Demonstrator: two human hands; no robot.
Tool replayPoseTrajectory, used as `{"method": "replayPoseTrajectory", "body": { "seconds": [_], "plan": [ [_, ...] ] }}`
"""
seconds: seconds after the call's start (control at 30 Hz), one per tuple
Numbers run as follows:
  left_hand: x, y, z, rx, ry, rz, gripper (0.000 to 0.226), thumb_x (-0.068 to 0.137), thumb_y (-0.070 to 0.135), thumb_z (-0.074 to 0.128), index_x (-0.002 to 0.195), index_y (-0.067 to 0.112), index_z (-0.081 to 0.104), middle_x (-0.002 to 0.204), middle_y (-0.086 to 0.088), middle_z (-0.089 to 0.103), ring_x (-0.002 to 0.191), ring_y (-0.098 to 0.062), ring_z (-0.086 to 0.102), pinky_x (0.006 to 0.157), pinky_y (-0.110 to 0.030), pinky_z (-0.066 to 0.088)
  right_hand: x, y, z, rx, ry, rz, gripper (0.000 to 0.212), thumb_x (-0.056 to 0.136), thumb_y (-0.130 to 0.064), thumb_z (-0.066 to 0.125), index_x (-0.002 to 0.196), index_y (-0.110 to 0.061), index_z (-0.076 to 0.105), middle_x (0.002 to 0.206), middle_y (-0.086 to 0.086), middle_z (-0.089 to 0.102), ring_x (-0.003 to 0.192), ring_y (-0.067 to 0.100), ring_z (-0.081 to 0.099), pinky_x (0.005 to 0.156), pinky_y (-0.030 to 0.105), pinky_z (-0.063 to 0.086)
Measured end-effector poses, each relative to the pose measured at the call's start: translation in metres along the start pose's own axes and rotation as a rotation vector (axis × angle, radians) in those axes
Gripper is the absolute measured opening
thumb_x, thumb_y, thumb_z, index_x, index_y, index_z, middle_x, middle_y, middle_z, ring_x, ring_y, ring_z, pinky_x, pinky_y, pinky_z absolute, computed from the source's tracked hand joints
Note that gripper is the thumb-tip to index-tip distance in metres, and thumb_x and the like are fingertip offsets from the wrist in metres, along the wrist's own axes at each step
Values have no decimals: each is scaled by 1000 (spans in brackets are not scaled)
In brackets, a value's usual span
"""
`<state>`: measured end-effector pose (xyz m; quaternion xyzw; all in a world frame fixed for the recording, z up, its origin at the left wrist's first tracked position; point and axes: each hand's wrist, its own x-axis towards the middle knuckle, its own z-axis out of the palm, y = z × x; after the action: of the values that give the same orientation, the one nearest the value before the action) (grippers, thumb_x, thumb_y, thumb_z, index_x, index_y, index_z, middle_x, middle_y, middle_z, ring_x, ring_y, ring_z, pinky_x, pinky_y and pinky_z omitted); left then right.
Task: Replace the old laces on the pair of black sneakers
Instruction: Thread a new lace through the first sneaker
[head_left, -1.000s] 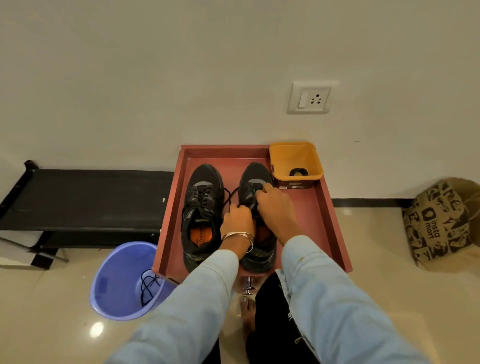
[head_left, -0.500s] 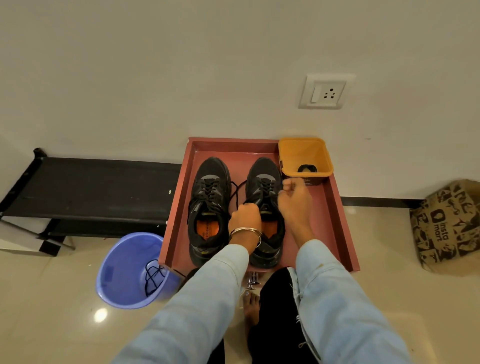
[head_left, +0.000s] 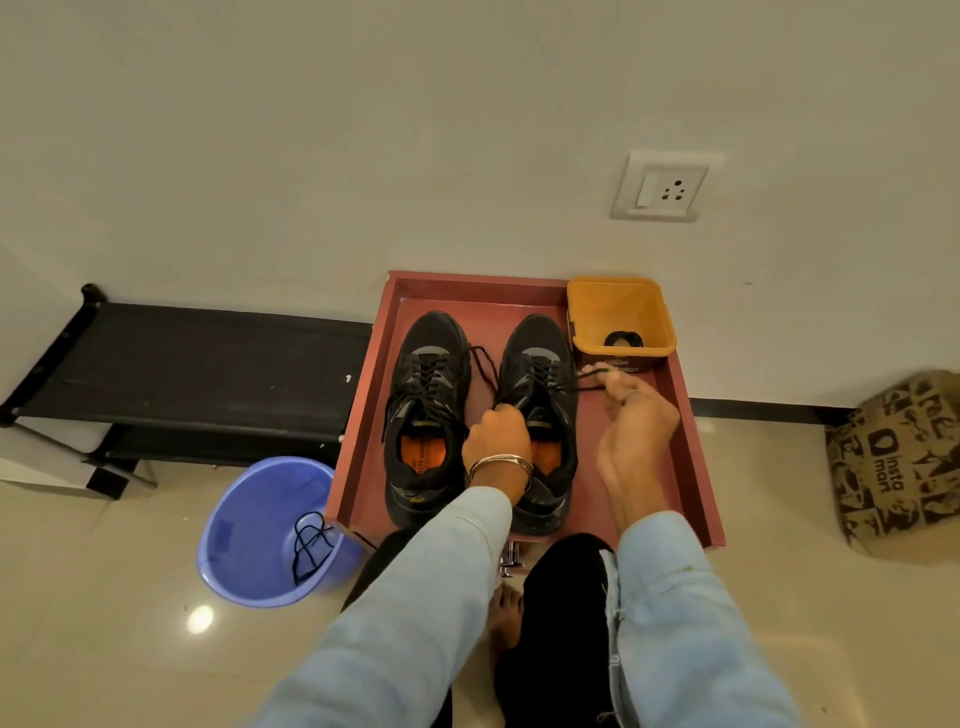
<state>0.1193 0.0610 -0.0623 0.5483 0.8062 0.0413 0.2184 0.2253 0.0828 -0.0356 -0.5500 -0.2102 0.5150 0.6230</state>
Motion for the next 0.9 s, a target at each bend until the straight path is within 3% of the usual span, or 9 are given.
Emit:
{"method": "replayPoseTrajectory", "body": {
  "seconds": [0.07,0.13,0.2,0.27,0.37,0.53,0.63,0.73,0.9],
  "plan": [
    [0,0,0,3,-7,1,30,99,10,34,124,3,49,121,-17,57,112,-37,56,85,-42,48,1,-2,-5,97,-22,147,22,91,2,48,80,-6,65,67,3,67,63,13,61,61,22,43],
    [0,0,0,-1,-12,1,30,99,10,35,124,4,49,121,-17,57,111,-36,56,85,-41,48,3,2,-5,-87,-107,158,19,93,-5,47,81,-10,60,65,3,59,59,13,51,57,24,37],
    [1,0,0,-5,-10,-2,30,99,10,35,124,3,49,120,-17,57,111,-37,56,85,-42,48,8,14,-4,-465,-235,2,6,93,-11,53,97,-14,57,73,2,58,63,12,52,62,26,42],
    [1,1,1,-13,-9,-9,30,99,11,34,124,3,49,120,-18,57,111,-37,56,85,-42,47,16,20,-2,-950,-366,-255,25,87,-24,62,111,-27,55,91,-4,60,85,13,57,79,33,46],
    [2,1,1,-20,-4,-19,30,100,13,34,124,3,49,120,-18,58,110,-37,56,85,-42,47,14,19,10,-1585,-448,-570,37,86,-37,62,122,-37,56,123,-5,48,118,19,38,92,41,30],
    [2,0,3,-23,1,-26,28,99,12,36,122,4,50,117,-17,59,107,-36,58,83,-41,49,5,19,26,-1901,-410,-814,24,91,-24,56,113,-24,66,128,1,52,124,25,36,96,48,29],
    [2,0,3,-20,8,-27,28,99,12,35,122,5,50,117,-17,59,106,-36,59,82,-41,49,10,22,23,-1822,-435,-760,19,88,-21,59,103,-21,70,121,-2,55,117,22,40,91,44,27],
    [1,1,3,-20,5,-24,29,99,12,34,123,5,50,118,-17,59,108,-37,58,83,-41,48,15,25,14,-1504,-379,-692,13,82,-16,64,91,-19,73,109,-7,60,108,17,45,83,36,20],
    [0,0,2,-22,8,-21,30,98,10,34,123,4,49,119,-17,58,110,-37,57,83,-41,49,1,-2,0,-354,-205,-254,11,82,7,63,83,-2,69,93,4,69,89,15,65,85,35,52]
  ]
}}
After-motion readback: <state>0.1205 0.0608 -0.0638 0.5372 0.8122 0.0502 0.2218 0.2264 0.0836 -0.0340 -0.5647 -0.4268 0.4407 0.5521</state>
